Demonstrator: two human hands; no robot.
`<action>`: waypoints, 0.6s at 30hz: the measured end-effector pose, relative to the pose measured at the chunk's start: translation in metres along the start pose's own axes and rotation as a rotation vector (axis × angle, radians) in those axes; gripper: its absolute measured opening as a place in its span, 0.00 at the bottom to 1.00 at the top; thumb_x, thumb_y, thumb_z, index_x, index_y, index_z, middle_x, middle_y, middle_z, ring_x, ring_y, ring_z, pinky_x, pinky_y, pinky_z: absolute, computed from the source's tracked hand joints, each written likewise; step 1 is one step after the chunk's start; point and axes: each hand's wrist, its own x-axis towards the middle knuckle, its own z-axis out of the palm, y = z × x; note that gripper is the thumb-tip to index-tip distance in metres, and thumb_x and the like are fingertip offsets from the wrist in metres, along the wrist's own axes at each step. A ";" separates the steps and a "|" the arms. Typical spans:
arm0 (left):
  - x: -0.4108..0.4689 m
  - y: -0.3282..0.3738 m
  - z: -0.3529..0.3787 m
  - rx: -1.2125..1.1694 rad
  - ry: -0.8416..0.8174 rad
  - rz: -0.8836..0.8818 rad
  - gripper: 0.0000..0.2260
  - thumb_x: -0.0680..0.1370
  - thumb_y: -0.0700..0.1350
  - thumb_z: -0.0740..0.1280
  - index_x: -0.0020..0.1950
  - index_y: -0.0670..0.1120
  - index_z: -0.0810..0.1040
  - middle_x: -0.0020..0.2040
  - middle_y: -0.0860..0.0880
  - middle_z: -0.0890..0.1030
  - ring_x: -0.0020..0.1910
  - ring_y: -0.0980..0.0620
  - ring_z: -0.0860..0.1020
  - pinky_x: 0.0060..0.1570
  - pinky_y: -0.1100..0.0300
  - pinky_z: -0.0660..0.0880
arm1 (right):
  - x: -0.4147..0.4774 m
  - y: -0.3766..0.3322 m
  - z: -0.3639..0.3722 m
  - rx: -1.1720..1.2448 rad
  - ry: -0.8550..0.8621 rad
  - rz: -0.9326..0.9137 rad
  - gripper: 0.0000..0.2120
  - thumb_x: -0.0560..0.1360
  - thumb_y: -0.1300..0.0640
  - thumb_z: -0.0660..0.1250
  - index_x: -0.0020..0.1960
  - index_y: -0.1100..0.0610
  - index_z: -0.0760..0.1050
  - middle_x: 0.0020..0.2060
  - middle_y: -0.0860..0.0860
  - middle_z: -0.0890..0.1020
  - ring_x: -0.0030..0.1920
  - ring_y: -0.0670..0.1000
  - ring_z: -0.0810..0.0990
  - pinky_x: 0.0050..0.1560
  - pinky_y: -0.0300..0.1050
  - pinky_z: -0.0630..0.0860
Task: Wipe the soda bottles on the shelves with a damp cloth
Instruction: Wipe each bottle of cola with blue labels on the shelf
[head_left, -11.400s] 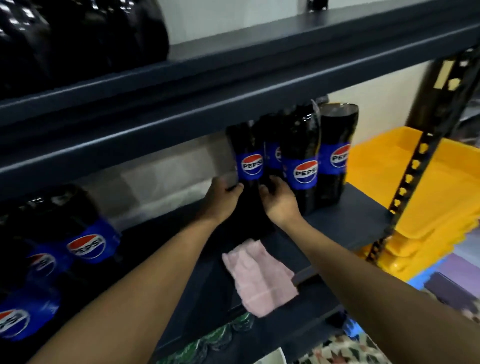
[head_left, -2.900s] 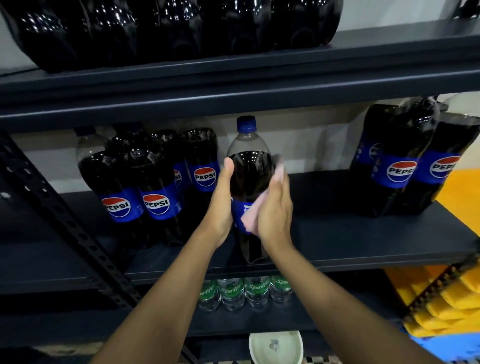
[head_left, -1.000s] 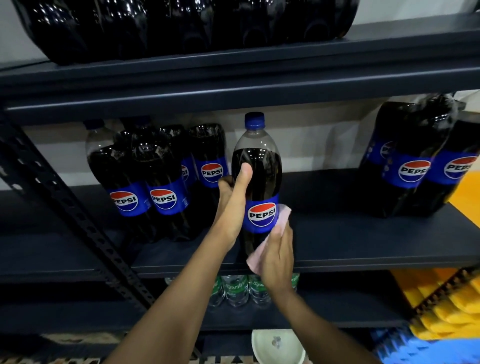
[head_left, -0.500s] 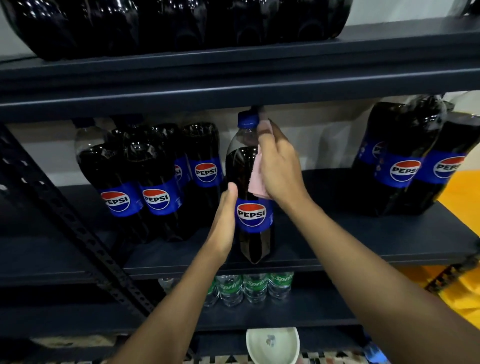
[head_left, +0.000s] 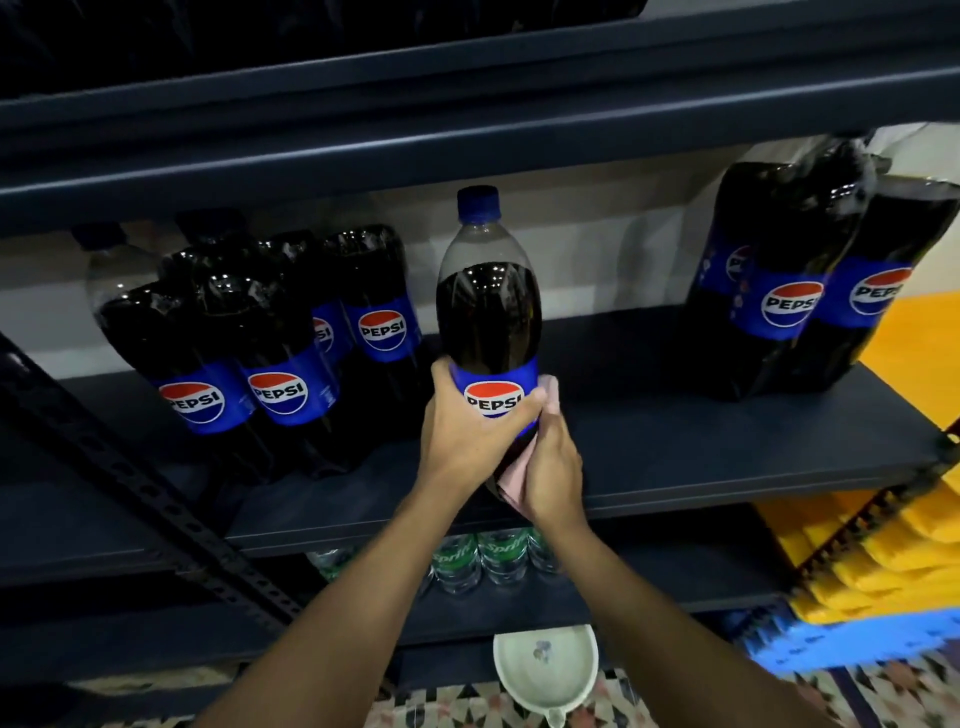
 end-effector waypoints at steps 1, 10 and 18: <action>0.000 0.003 0.004 0.019 0.005 0.002 0.32 0.66 0.57 0.84 0.61 0.52 0.70 0.52 0.56 0.83 0.48 0.60 0.84 0.47 0.63 0.81 | -0.001 -0.004 -0.008 -0.025 0.000 0.009 0.17 0.83 0.32 0.49 0.58 0.23 0.75 0.51 0.34 0.84 0.58 0.39 0.80 0.66 0.52 0.74; 0.016 0.045 0.045 -0.353 -0.040 -0.113 0.30 0.67 0.67 0.77 0.53 0.43 0.81 0.44 0.49 0.87 0.42 0.51 0.87 0.50 0.50 0.84 | -0.025 -0.045 -0.091 -0.399 0.102 -0.371 0.21 0.85 0.38 0.50 0.72 0.39 0.71 0.66 0.35 0.75 0.68 0.38 0.72 0.68 0.42 0.69; 0.004 0.093 0.064 -0.800 -0.624 -0.384 0.38 0.80 0.71 0.52 0.61 0.42 0.86 0.61 0.38 0.84 0.58 0.41 0.84 0.69 0.44 0.75 | -0.024 -0.110 -0.122 -0.613 0.366 -1.244 0.17 0.79 0.49 0.64 0.58 0.55 0.86 0.55 0.53 0.85 0.55 0.56 0.82 0.55 0.57 0.74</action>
